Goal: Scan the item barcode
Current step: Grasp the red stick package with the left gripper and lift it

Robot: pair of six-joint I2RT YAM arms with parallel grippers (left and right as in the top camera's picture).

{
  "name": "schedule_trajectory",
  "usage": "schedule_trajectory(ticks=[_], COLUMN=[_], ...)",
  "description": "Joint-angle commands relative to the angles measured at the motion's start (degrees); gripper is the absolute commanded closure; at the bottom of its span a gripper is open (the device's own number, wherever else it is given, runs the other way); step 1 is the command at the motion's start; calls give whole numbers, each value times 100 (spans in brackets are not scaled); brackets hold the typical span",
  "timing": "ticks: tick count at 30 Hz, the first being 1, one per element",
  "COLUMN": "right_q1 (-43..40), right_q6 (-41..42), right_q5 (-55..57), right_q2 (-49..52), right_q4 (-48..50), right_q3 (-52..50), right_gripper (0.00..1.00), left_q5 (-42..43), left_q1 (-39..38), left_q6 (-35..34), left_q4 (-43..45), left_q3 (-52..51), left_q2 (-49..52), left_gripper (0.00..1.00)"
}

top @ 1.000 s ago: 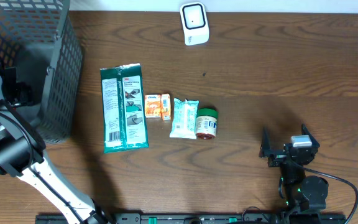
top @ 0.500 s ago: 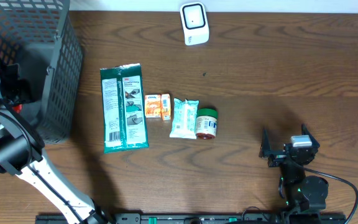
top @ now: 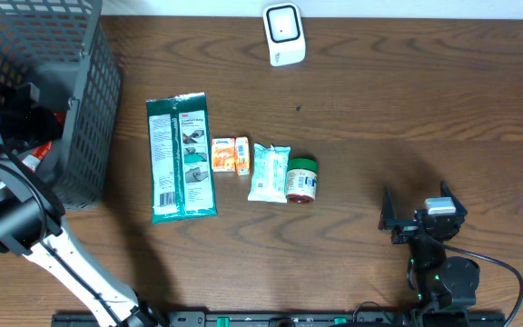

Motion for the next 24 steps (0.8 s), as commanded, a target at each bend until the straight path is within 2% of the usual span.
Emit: schedule_trajectory(ticks=[1,6,10,13,24], right_q1=[-61,-61,-61,-61,-61], right_q6=[-33,-33,-33,-33,-33], right_q5=[-22,-22,-22,-22,-22], right_q2=[-22,-22,-22,-22,-22], right_q4=[-22,-20,-22,-20,-22], right_q3=[-4,-4,-4,-4,-4], right_gripper=[1,1,1,1,1], left_q5=[389,-26,-1248,-1812,-1821], left_q1=[-50,-50,-50,-44,-17], left_q6=[-608,-623,-621,-619,-632], left_q4=[173,273,227,264,627], left_q3=[-17,-17,-94,-289,-922], left_q2=[-295,-625,-627,-623,-369], left_gripper=[35,29,29,29,28])
